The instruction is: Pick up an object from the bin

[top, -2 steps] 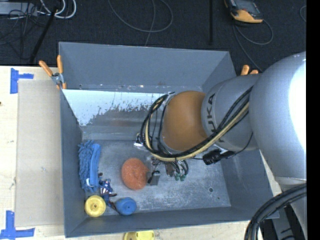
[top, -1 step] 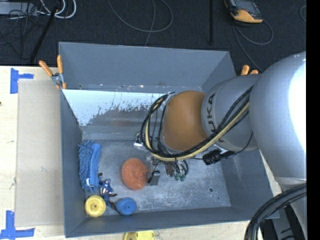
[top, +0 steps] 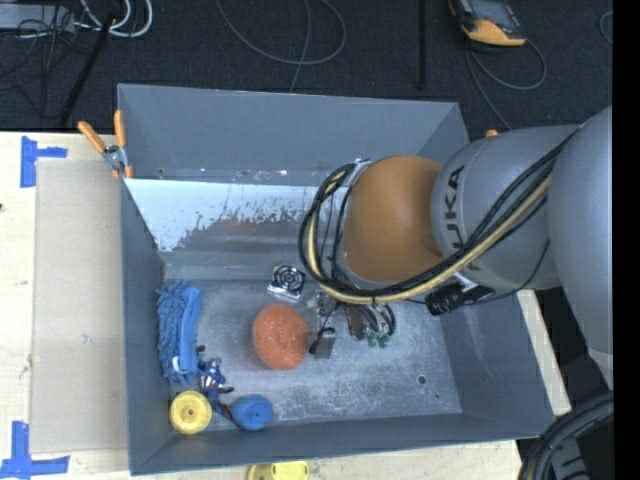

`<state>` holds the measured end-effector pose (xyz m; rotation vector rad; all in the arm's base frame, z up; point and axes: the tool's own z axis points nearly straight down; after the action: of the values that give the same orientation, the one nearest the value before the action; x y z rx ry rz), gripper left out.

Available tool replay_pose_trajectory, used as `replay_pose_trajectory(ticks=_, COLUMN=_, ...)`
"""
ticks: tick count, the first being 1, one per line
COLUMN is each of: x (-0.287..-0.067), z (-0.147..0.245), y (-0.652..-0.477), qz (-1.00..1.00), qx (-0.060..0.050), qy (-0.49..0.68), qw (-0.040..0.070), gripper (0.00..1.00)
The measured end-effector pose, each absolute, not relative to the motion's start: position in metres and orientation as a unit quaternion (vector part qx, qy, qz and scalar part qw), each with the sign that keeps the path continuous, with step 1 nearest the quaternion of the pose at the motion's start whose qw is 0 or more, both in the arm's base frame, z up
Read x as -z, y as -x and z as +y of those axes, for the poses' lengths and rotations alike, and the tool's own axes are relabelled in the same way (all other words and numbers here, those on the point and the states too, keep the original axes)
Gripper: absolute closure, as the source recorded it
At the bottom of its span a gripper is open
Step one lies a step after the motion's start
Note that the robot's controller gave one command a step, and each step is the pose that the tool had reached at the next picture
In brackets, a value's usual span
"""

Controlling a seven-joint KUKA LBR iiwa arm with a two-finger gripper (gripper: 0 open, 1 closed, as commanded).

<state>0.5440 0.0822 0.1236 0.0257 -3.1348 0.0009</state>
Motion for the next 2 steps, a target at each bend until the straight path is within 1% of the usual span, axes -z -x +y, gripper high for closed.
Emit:
replay_pose_trajectory(ticks=1, x=-0.1589, z=0.0983, y=-0.5473, qz=-1.0, qx=0.001, qy=0.015, qw=-0.002, gripper=1.0)
replay_pose_trajectory(ticks=2, x=-0.1631, z=0.1017, y=-0.5507, qz=-1.0, qx=0.0, qy=-0.003, qw=0.0, gripper=1.0)
